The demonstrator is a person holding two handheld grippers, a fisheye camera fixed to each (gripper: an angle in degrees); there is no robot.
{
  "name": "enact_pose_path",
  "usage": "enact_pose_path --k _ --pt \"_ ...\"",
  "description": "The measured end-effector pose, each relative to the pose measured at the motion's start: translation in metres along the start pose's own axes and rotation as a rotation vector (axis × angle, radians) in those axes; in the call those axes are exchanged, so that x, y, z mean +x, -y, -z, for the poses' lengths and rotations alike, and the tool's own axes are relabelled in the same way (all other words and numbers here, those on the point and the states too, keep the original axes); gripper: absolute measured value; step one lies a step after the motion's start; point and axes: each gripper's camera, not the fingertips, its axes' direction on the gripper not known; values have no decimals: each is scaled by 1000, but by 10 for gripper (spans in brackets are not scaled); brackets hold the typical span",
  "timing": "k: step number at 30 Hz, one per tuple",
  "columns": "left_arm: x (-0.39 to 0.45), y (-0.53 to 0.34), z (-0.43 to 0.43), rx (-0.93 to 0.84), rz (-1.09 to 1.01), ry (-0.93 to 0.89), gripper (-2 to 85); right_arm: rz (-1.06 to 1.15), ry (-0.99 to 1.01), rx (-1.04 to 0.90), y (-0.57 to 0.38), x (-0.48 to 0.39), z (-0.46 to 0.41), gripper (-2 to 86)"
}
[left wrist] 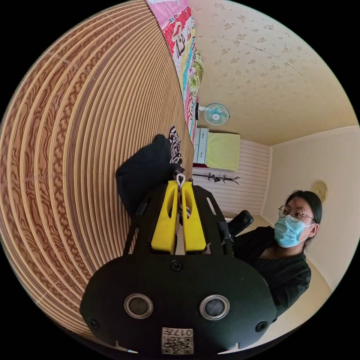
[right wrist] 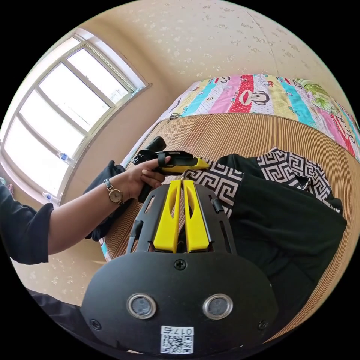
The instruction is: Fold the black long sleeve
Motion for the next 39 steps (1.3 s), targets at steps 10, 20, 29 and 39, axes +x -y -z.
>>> enact_pose_path --k 10,20,29,39 --pt "-25 -43 2 196 -14 270 67 -98 -54 -30 -29 43 -3 34" --pt "-16 -148 -72 356 -9 419 113 -445 -466 91 -90 164 99 32" --pt "-55 -176 -124 384 4 570 66 -477 -581 70 -67 204 83 4" --pt "-103 -193 -139 313 -90 502 47 -403 -597 45 -54 217 74 3"
